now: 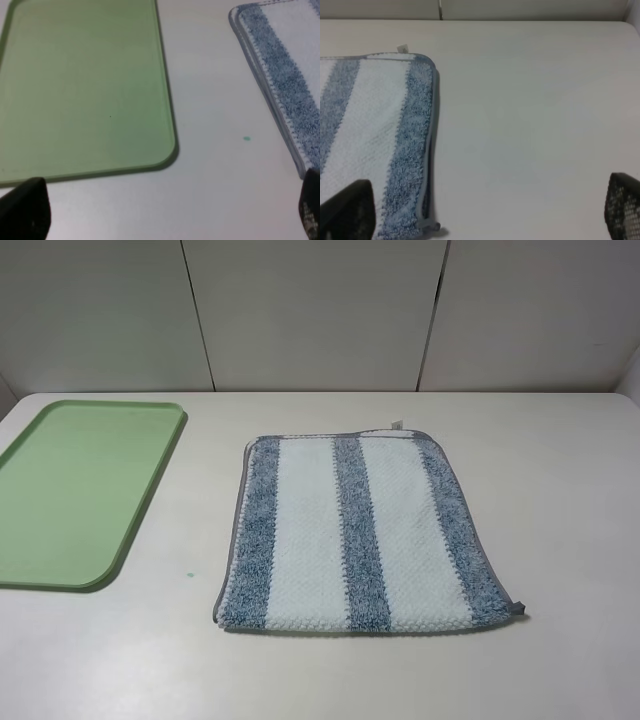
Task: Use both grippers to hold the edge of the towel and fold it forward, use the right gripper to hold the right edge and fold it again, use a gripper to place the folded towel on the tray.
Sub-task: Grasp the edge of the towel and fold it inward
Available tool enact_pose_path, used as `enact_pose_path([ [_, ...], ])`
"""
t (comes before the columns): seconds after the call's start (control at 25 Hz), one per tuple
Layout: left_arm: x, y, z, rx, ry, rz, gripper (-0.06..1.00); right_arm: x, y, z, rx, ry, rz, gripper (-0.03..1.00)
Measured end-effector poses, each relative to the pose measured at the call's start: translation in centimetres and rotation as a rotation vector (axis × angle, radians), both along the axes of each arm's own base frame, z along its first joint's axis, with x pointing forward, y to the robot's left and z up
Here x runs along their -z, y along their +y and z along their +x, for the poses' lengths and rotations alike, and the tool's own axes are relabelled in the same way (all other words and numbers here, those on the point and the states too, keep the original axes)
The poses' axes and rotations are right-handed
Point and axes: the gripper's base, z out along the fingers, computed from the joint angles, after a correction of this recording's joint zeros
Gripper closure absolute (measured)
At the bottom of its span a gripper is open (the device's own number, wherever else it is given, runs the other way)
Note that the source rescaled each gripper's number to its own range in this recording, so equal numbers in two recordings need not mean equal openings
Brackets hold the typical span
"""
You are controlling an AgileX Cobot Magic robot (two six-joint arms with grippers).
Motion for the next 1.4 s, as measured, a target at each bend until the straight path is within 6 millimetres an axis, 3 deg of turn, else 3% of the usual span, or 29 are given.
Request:
enact_pose_path([
  [1.4, 0.0, -0.01, 0.0, 0.001, 0.0, -0.001, -0.05, 0.0, 0.0, 0.0, 0.0, 0.0, 0.0, -0.03],
])
